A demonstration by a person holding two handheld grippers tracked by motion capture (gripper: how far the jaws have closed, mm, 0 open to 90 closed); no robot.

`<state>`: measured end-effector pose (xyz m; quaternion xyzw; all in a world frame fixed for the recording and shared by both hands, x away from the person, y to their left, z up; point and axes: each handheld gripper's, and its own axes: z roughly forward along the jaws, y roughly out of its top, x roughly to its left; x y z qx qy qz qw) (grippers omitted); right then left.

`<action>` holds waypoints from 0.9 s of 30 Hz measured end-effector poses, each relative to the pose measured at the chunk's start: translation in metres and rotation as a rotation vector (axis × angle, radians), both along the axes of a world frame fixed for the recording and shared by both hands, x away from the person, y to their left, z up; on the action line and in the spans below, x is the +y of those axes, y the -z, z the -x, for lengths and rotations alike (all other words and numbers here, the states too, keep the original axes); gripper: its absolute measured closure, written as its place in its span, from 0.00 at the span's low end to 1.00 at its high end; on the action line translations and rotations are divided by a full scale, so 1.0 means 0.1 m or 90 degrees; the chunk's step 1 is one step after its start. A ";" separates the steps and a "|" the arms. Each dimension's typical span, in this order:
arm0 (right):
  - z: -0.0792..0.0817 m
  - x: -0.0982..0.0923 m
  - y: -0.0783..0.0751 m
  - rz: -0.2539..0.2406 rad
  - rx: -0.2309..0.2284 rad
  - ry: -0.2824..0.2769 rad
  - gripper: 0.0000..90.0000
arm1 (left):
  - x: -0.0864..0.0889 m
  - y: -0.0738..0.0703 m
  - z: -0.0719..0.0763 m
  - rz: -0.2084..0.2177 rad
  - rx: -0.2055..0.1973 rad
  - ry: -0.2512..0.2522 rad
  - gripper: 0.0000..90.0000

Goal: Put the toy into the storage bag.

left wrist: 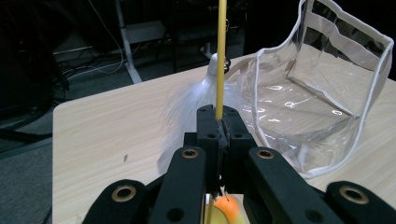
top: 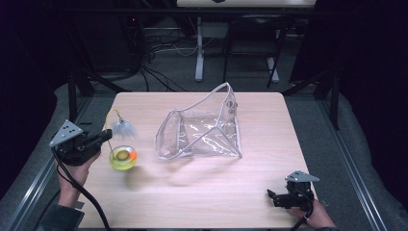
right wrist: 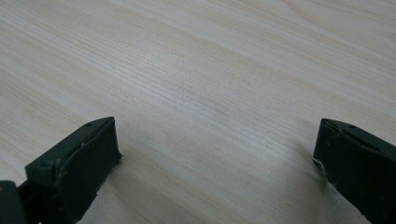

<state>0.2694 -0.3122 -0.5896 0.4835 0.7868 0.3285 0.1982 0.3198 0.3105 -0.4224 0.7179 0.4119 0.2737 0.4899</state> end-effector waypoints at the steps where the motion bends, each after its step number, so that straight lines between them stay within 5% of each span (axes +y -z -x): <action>1: 0.00 0.00 0.00 0.000 -0.001 0.000 0.00 | 0.00 -0.01 -0.01 0.000 -0.002 0.001 0.98; 27: 0.00 0.00 0.00 -0.001 0.001 -0.001 0.00 | -0.13 -0.37 -0.24 -0.003 -0.034 0.018 0.98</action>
